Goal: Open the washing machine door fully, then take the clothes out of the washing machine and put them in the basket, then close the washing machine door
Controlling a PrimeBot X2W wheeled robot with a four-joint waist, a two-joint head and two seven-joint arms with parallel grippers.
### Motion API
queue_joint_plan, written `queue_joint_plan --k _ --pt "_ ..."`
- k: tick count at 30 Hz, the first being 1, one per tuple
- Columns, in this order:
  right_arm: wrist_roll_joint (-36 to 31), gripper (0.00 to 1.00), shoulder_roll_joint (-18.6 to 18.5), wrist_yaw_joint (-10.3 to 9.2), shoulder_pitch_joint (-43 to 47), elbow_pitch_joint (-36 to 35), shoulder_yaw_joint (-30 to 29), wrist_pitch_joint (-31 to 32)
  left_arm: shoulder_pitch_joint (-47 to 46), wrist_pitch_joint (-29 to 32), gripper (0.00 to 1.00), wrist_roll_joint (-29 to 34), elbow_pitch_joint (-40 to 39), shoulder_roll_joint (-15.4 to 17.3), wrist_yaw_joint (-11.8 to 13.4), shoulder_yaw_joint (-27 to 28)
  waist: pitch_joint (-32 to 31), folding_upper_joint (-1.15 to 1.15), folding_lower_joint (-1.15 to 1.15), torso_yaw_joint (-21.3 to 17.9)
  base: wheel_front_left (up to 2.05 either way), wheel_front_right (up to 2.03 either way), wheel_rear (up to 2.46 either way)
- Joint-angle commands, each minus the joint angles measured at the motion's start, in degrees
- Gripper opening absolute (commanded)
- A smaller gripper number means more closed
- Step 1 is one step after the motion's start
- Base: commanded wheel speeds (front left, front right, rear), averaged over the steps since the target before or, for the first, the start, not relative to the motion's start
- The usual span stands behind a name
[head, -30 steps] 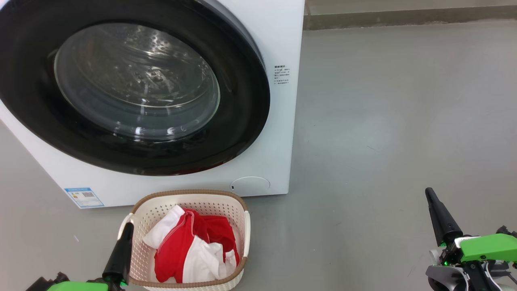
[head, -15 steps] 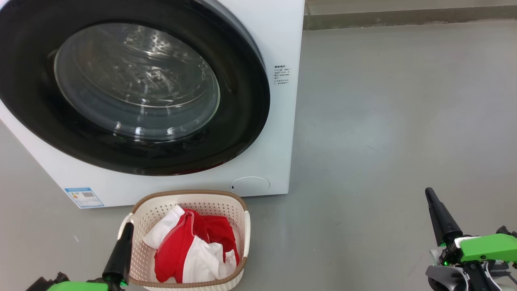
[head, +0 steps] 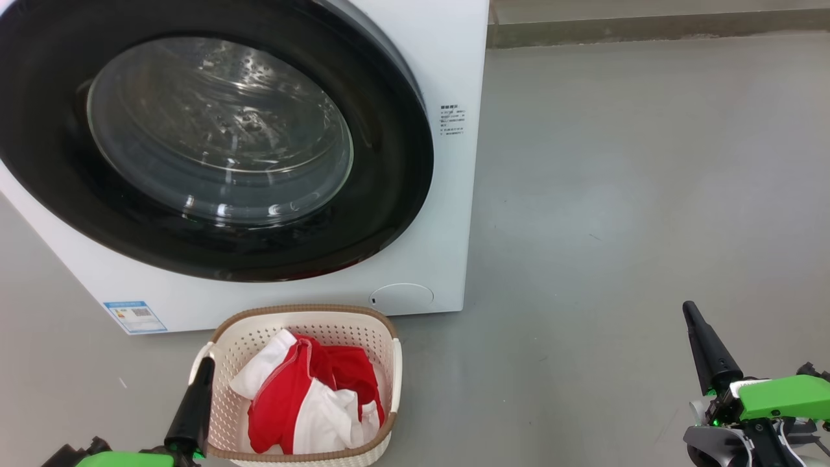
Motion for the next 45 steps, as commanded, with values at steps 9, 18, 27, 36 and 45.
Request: queue_joint_plan --k 9,18,27,36,45 --pt "0.0 0.00 -0.2 0.02 -2.3 -1.7 0.8 0.3 -2.2 0.3 0.00 -0.4 -1.5 1.2 -0.4 1.5 0.0 0.00 0.00 0.0 0.00 0.00 0.00" --pt "0.0 0.00 -0.2 0.02 -2.3 -1.7 0.8 0.3 -2.2 0.3 0.00 -0.4 -1.5 1.2 -0.4 1.5 0.0 0.00 0.00 0.0 0.00 0.00 0.00" --pt "0.0 0.00 -0.2 0.02 -2.3 -1.7 0.7 0.3 -2.2 0.3 0.00 -0.4 -1.5 1.2 -0.4 1.5 0.0 0.00 0.00 0.0 0.00 0.00 0.00" --pt "0.0 0.00 -0.2 0.02 -2.3 -1.7 0.7 0.4 -2.2 0.3 0.00 -0.4 -1.5 1.2 -0.4 1.5 0.0 0.00 0.00 0.0 0.00 0.00 0.00" --pt "0.0 0.00 -0.2 0.02 -2.3 -1.7 0.7 0.4 -2.2 0.2 0.00 -0.4 -1.5 1.2 -0.4 1.5 0.0 0.00 0.00 0.0 0.00 0.00 0.00"
